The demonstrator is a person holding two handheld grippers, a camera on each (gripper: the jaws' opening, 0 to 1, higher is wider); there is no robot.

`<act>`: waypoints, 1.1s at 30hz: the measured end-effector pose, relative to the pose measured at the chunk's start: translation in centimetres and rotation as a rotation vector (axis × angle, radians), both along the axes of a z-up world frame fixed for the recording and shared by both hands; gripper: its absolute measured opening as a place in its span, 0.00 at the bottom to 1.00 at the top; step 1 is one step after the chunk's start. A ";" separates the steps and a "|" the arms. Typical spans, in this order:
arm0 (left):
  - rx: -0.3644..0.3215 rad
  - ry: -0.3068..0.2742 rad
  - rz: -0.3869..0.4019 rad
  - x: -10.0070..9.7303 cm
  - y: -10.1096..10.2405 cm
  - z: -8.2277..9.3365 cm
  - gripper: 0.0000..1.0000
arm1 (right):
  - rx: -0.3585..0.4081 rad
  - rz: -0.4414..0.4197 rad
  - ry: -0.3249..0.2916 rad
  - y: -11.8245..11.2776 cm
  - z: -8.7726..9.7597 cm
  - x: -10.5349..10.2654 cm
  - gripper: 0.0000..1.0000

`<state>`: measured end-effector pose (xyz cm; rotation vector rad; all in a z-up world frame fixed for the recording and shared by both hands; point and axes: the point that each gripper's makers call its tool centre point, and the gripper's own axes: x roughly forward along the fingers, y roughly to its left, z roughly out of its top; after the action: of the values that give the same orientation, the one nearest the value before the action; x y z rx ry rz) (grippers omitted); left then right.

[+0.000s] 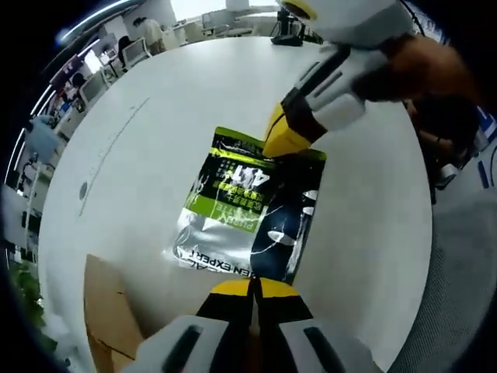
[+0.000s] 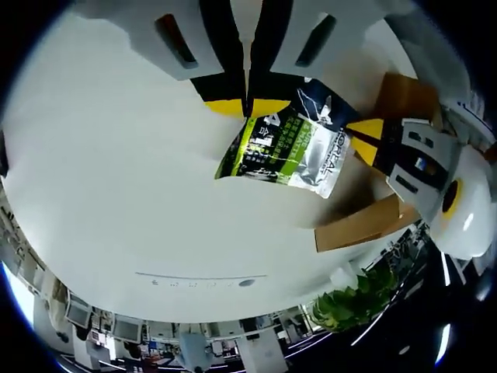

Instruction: Operate the shoe box by opening the lid, removing the specified soft item, and placing it in the target area until the item is outside and the box remains undamaged.

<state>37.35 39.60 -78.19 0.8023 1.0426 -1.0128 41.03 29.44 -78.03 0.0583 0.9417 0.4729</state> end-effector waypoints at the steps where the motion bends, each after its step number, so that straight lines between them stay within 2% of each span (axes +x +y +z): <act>1: 0.005 -0.006 -0.009 0.0 0.0 -0.1 0.01 | -0.005 0.003 -0.002 0.0 -0.1 0.0 0.00; 5: 0.017 -0.020 -0.027 0.3 -0.1 -0.1 0.01 | -0.011 0.006 -0.005 -0.2 -0.4 0.3 0.00; 15: 0.006 -0.015 -0.001 0.3 -0.2 -0.1 0.03 | -0.036 0.016 -0.017 -0.6 -0.4 0.4 0.00; 21: 0.016 -0.028 -0.012 0.2 -0.2 0.0 0.06 | -0.038 0.015 -0.024 -0.9 -0.3 0.3 0.01; 30: 0.050 -0.053 -0.027 -0.2 0.7 0.7 0.14 | -0.067 0.028 -0.046 -1.6 0.0 0.2 0.03; 33: 0.042 -0.061 -0.024 -0.3 0.6 1.1 0.16 | -0.067 0.024 -0.054 -1.8 0.4 0.2 0.06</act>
<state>37.03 40.24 -77.05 0.8766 1.0067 -0.9842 41.25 27.62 -77.64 -0.0266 0.9051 0.4629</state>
